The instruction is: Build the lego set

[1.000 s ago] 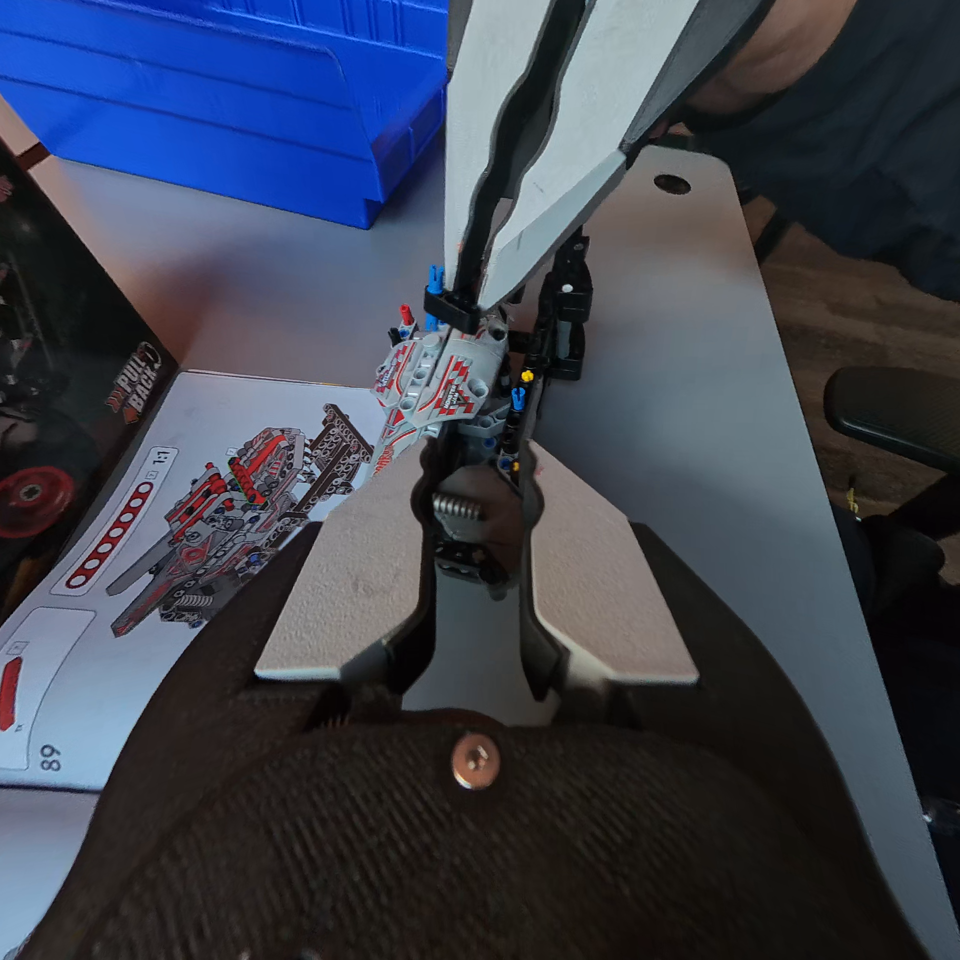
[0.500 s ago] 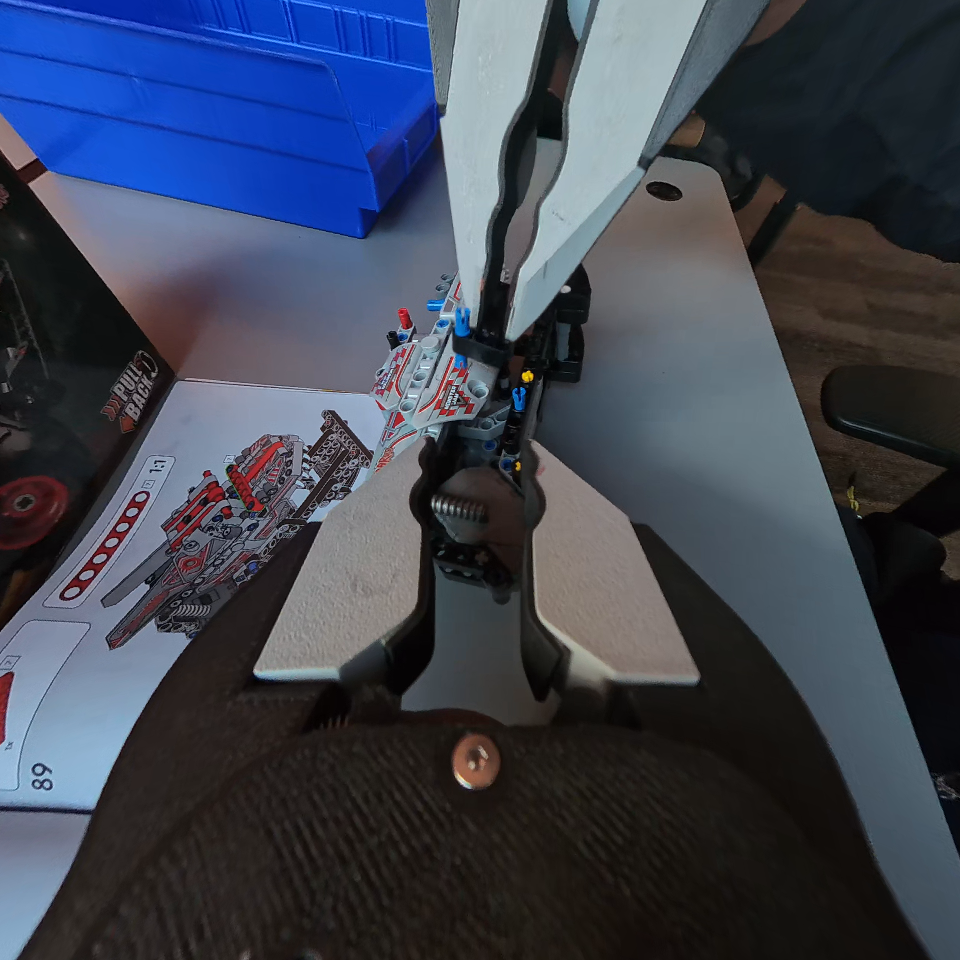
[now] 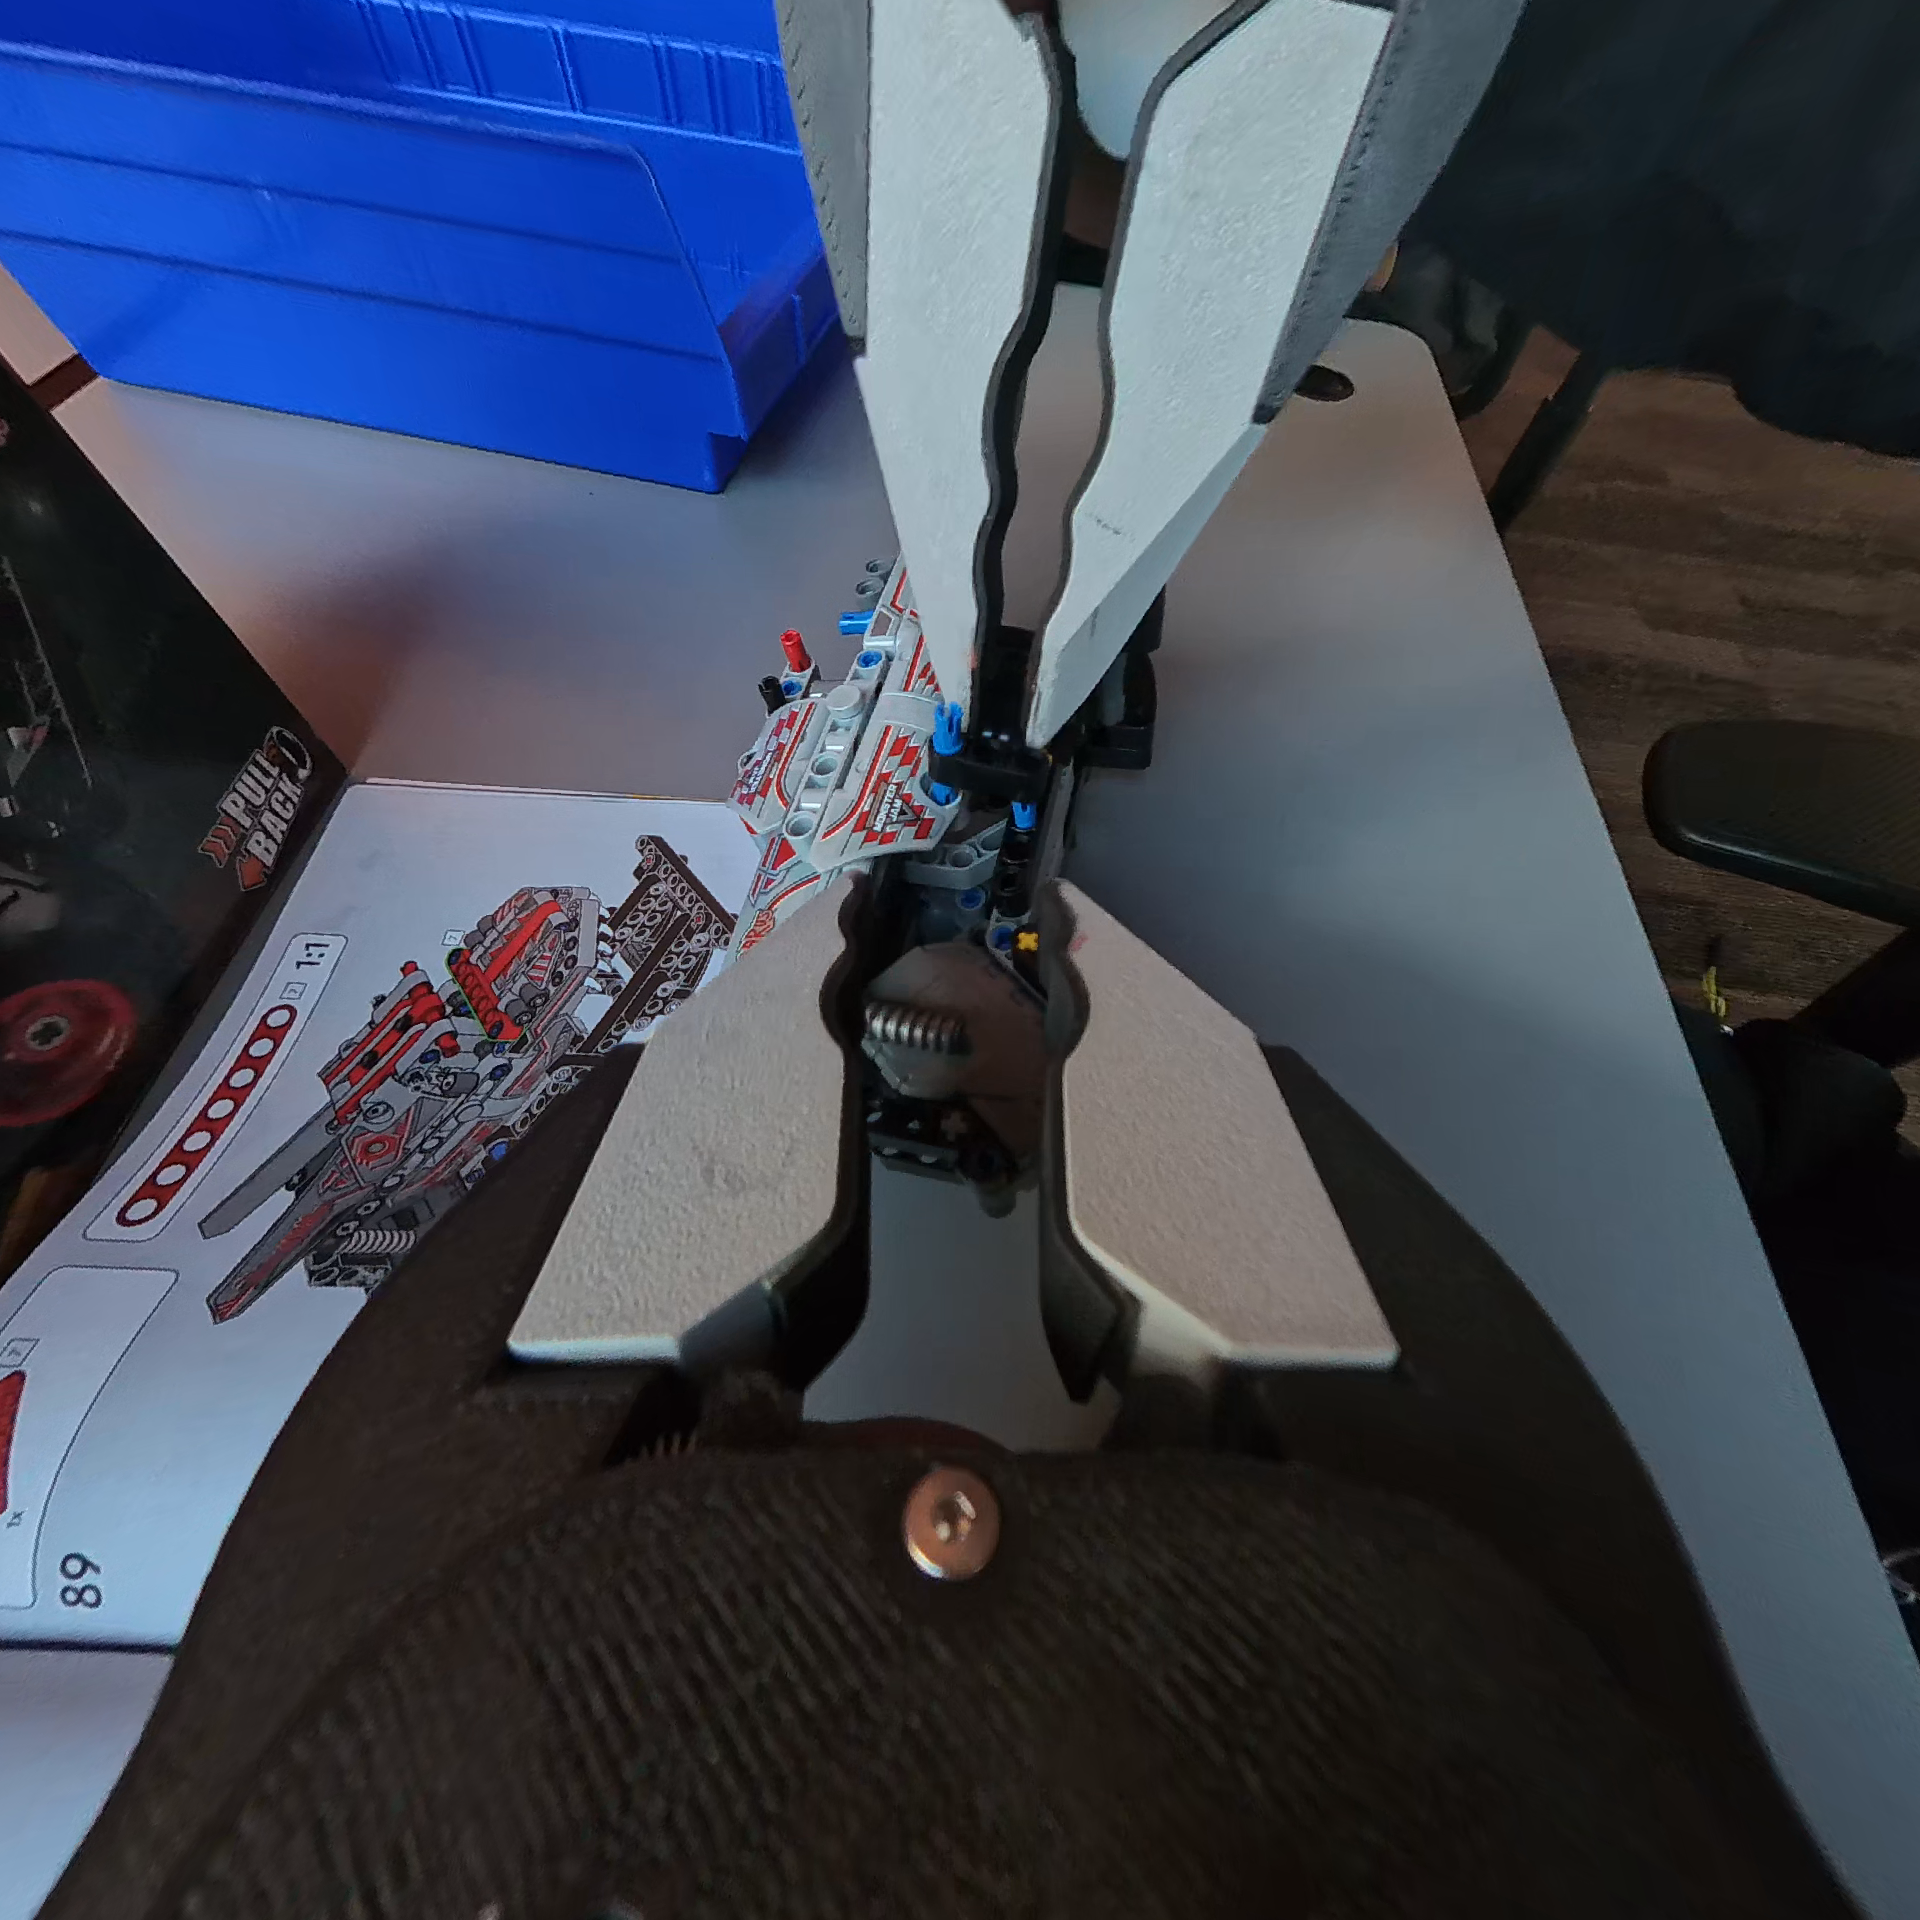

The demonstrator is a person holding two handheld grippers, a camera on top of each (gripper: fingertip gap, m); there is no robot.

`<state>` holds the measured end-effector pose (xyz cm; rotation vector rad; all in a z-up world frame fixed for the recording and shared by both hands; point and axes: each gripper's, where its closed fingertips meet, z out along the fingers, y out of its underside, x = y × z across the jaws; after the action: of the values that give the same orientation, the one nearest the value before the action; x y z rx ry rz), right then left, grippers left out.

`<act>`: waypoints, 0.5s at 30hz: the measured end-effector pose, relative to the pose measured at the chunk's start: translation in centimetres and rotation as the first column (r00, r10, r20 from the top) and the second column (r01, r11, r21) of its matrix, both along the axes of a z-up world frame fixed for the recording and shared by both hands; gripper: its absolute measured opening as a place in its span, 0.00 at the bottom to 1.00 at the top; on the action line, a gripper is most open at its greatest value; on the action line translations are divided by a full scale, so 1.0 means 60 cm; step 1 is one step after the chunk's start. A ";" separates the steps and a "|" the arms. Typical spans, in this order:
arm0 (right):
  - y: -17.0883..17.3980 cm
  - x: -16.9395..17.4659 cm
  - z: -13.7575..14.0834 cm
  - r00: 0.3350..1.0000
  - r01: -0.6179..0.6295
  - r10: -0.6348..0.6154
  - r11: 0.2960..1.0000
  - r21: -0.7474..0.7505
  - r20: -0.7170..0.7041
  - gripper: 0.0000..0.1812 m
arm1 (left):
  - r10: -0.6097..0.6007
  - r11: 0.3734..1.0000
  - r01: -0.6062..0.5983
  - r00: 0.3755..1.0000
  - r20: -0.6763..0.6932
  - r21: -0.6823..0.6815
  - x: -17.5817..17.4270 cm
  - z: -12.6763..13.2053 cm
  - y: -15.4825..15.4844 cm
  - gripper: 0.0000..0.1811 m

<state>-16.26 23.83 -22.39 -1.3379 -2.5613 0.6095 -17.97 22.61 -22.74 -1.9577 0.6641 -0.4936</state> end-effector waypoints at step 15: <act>0.002 0.002 -0.001 0.988 0.000 0.024 0.988 -0.155 0.153 0.03 | -0.083 0.995 0.083 0.997 -0.003 0.057 0.022 0.019 0.011 0.18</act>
<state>-16.11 23.93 -22.42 -1.4734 -2.6943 0.7489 -16.67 23.26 -21.58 -1.8826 0.7544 -0.5192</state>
